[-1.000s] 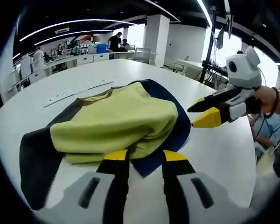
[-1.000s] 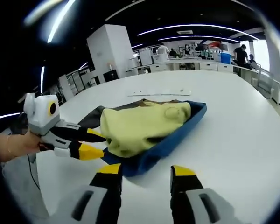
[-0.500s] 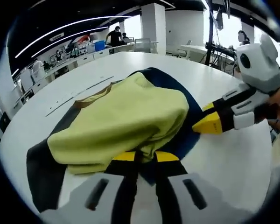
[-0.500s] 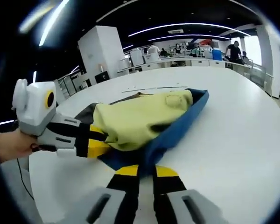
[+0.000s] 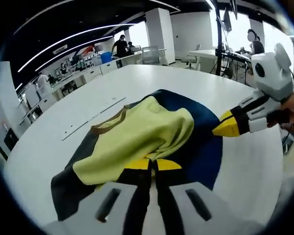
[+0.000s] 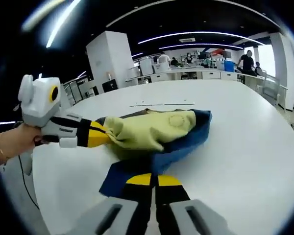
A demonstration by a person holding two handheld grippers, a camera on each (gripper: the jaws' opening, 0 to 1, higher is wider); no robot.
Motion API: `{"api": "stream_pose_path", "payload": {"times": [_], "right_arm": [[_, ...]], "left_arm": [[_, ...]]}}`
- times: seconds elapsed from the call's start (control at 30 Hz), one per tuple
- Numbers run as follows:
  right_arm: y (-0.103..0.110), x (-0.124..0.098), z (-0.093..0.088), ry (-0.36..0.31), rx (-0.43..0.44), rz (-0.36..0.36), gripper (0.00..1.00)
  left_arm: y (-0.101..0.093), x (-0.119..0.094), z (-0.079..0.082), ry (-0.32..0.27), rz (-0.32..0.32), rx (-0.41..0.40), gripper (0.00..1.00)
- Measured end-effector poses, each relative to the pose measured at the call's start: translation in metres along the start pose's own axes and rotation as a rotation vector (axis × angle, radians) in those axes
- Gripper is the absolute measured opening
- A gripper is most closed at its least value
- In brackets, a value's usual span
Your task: Fold the garment on the visible template until the final outline fits inside the template.
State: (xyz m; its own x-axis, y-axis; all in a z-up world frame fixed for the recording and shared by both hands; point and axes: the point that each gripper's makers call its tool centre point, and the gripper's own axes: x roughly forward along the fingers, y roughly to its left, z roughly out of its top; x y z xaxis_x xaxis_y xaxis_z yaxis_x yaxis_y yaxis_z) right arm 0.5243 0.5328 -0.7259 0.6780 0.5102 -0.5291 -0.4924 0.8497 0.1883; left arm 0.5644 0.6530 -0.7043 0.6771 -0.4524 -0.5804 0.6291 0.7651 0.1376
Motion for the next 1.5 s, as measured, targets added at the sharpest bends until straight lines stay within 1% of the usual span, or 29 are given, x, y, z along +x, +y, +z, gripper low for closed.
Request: {"api": "stream_pose_path", "payload": {"times": [0.1,0.17,0.3,0.43,0.47,0.53,0.6,0.7,0.8,0.87,0.97,1.13,1.17,1.37,1.5], "right_arm": [[-0.011,-0.012,0.002,0.005,-0.003,-0.018,0.00],[-0.019,-0.020,0.003,0.012,0.012,-0.025,0.00],[-0.032,-0.035,0.002,0.029,0.025,-0.048,0.00],[-0.048,-0.050,0.003,0.042,0.034,-0.076,0.00],[-0.051,-0.053,0.003,0.043,0.025,-0.084,0.00],[-0.060,-0.060,0.003,0.065,-0.004,-0.102,0.00],[-0.072,-0.067,0.003,0.086,-0.024,-0.133,0.00],[-0.088,-0.075,0.009,0.086,-0.020,-0.168,0.00],[-0.103,-0.080,0.011,0.098,0.013,-0.199,0.00],[-0.113,-0.082,0.013,0.106,0.011,-0.209,0.00],[-0.126,-0.082,0.015,0.124,0.007,-0.214,0.00],[-0.153,-0.079,0.017,0.170,-0.051,-0.251,0.00],[-0.158,-0.078,0.017,0.180,-0.047,-0.257,0.00],[-0.184,-0.066,0.020,0.198,-0.080,-0.296,0.00],[-0.206,-0.058,0.022,0.214,-0.119,-0.348,0.00]], "left_arm": [[0.007,-0.006,0.010,-0.012,0.010,-0.012,0.00],[0.010,-0.011,0.015,-0.014,0.017,-0.030,0.00],[0.011,-0.017,0.022,-0.014,0.013,-0.053,0.00],[0.011,-0.026,0.026,-0.003,0.015,-0.073,0.00],[0.011,-0.028,0.026,0.000,0.020,-0.070,0.00],[0.010,-0.031,0.026,0.008,0.016,-0.053,0.00],[0.013,-0.032,0.027,0.011,0.019,-0.058,0.00],[0.018,-0.032,0.028,0.004,0.021,-0.077,0.00],[0.022,-0.027,0.030,-0.004,0.018,-0.113,0.00],[0.026,-0.021,0.030,-0.005,0.019,-0.122,0.00],[0.034,-0.009,0.026,0.004,0.030,-0.144,0.00],[0.052,0.009,0.022,0.005,0.073,-0.144,0.00],[0.055,0.011,0.021,0.002,0.082,-0.141,0.00],[0.075,0.032,0.019,-0.025,0.125,-0.178,0.00],[0.086,0.046,0.013,-0.019,0.149,-0.188,0.00]]}}
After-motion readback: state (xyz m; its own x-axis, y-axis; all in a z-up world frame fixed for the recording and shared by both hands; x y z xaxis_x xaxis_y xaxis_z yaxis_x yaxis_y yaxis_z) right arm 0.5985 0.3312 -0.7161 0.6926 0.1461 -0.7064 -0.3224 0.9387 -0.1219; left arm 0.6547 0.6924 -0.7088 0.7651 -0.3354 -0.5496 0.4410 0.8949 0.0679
